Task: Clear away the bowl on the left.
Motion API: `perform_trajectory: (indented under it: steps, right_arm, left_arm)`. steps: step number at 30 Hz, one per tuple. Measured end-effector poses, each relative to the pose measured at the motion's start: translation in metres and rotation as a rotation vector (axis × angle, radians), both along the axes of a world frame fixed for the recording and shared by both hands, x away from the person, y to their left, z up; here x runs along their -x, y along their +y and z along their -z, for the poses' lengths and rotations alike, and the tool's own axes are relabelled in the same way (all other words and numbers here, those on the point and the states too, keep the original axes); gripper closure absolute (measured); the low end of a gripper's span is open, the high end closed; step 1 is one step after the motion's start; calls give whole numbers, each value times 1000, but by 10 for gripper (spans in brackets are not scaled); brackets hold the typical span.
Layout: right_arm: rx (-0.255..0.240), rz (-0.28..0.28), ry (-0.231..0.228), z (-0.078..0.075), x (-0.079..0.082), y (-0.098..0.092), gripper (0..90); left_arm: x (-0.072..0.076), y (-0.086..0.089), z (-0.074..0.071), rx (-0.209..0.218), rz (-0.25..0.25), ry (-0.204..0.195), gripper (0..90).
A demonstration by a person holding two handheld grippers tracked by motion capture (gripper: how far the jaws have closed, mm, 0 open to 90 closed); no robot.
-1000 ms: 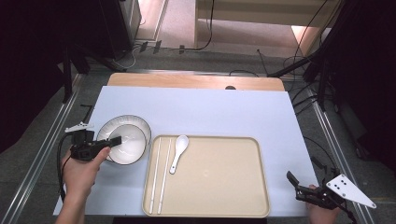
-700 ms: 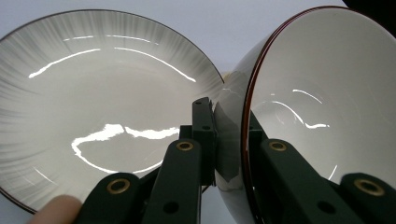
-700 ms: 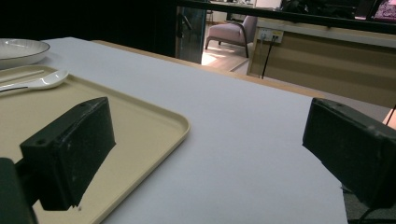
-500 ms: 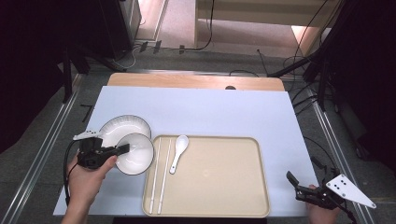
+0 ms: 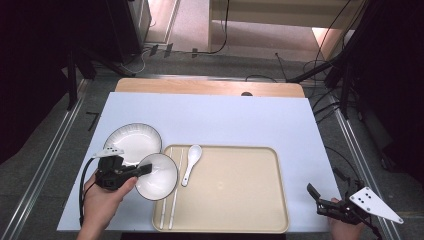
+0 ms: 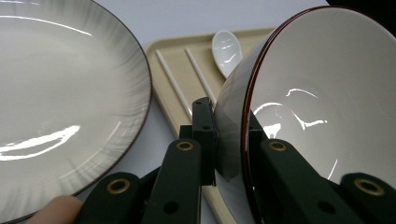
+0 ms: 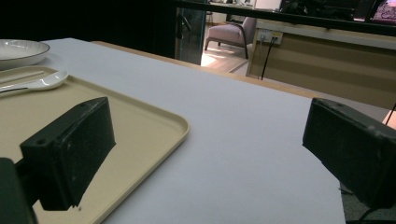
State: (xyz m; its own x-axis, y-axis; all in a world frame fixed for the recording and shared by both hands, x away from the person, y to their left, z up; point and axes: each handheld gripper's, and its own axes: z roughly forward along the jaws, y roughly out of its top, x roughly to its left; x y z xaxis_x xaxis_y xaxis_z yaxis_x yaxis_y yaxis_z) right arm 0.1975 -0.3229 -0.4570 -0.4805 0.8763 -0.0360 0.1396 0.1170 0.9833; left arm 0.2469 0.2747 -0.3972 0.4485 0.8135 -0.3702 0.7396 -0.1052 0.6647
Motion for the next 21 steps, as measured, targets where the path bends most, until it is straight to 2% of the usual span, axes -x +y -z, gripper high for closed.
perform_trajectory:
  steps: [21]
  right_arm:
    - [1,1,-3,0,0,-1,25]
  left_arm:
    - [9,-55,21,-17,160,63,832]
